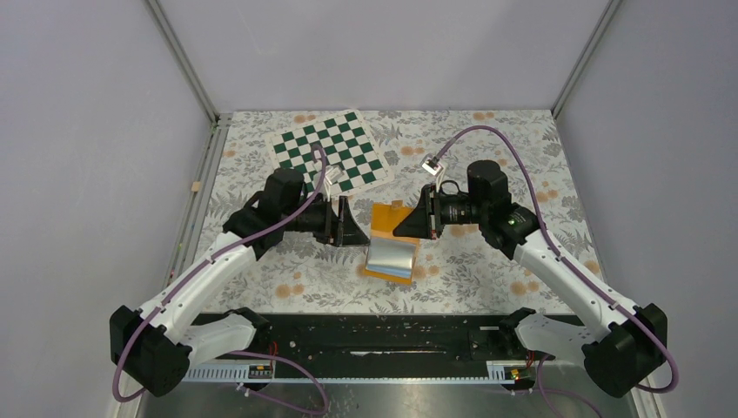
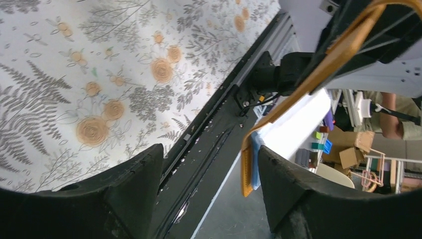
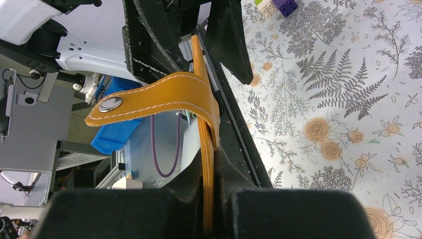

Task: Put the credit cards into the card holder
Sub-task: Open the card holder at the center of the board.

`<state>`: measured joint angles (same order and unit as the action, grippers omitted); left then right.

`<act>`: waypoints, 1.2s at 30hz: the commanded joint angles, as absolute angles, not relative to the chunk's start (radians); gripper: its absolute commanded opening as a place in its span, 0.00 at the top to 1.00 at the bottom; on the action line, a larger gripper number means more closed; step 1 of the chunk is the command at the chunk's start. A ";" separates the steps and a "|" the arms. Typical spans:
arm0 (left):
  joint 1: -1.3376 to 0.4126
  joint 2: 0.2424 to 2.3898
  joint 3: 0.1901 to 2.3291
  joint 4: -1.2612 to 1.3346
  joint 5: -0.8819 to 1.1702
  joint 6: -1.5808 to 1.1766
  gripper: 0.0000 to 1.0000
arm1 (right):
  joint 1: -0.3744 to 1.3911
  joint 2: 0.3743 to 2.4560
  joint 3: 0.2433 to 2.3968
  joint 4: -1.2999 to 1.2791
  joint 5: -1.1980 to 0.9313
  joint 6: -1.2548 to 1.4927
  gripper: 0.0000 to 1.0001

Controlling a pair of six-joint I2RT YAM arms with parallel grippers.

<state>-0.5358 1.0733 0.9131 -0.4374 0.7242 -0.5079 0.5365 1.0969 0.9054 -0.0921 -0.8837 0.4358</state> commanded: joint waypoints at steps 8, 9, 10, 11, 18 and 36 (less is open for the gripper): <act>-0.545 1.057 0.973 -0.498 0.642 -0.460 0.35 | 0.529 1.109 0.932 -0.051 -0.907 0.463 1.00; -0.548 1.055 0.974 -0.491 0.653 -0.461 0.37 | 0.528 1.110 0.931 -0.050 -0.906 0.465 1.00; -0.551 1.052 0.973 -0.482 0.664 -0.466 0.38 | 0.529 1.111 0.930 -0.050 -0.904 0.465 1.00; -0.554 1.049 0.974 -0.472 0.676 -0.471 0.38 | 0.529 1.112 0.928 -0.050 -0.904 0.464 1.00; -0.603 1.064 1.011 -0.444 0.714 -0.489 0.41 | 0.529 1.121 0.925 -0.064 -0.898 0.459 1.00; -0.607 1.084 0.963 -0.241 0.775 -0.601 0.40 | 0.529 1.124 0.898 0.120 -1.000 0.606 1.00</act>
<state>-0.6041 1.0760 0.9962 -0.3748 0.7296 -0.5549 0.5308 1.1305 0.9031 -0.0475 -0.9100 0.4969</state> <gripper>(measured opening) 0.593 0.041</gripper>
